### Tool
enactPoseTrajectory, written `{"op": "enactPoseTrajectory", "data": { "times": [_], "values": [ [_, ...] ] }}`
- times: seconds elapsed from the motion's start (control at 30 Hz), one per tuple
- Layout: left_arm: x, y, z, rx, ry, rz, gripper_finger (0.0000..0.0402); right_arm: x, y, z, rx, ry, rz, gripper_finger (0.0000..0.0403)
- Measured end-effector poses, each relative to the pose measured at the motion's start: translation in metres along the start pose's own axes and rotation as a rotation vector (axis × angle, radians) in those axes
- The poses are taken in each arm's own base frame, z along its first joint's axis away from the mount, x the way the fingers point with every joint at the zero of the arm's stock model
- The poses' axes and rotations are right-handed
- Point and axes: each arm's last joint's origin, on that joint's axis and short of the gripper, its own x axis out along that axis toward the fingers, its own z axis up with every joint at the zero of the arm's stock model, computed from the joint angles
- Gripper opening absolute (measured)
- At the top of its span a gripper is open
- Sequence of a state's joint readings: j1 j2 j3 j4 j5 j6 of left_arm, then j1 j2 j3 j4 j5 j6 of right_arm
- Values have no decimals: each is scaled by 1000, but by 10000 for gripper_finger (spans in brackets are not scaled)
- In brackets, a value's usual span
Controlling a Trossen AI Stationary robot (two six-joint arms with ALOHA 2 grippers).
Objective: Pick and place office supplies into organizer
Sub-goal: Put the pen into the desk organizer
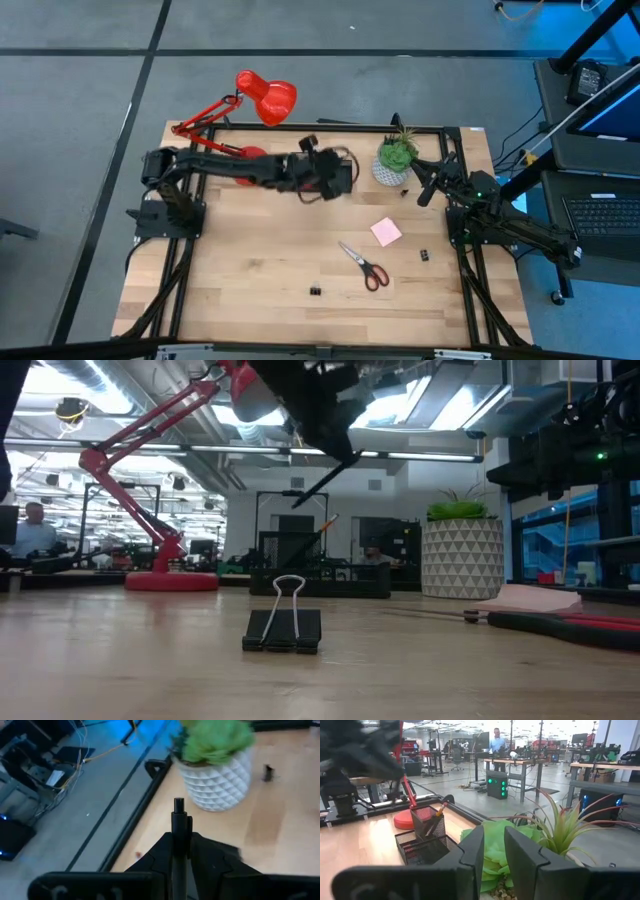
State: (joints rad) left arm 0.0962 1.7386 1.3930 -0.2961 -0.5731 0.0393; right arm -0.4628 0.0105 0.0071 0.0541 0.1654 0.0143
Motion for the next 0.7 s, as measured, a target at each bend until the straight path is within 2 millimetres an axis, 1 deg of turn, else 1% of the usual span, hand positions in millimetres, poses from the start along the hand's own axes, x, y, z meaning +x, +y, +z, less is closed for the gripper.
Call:
{"op": "enactPoseTrajectory", "data": {
  "times": [0.1,0.27,0.4,0.5,0.6,0.7],
  "values": [
    [14,17,-5,-44,-11,10,49,0,0,0,1,0,0,80],
    [37,39,-25,-86,0,10,49,0,0,0,1,0,0,80],
    [49,47,-48,-96,33,28,49,0,0,0,0,0,0,80],
    [55,52,-58,-97,33,21,49,0,0,0,0,0,0,80],
    [59,52,-71,-102,38,-16,49,0,0,0,0,0,0,80],
    [62,53,-80,-101,52,-16,49,0,0,0,0,0,0,80]
  ]
}}
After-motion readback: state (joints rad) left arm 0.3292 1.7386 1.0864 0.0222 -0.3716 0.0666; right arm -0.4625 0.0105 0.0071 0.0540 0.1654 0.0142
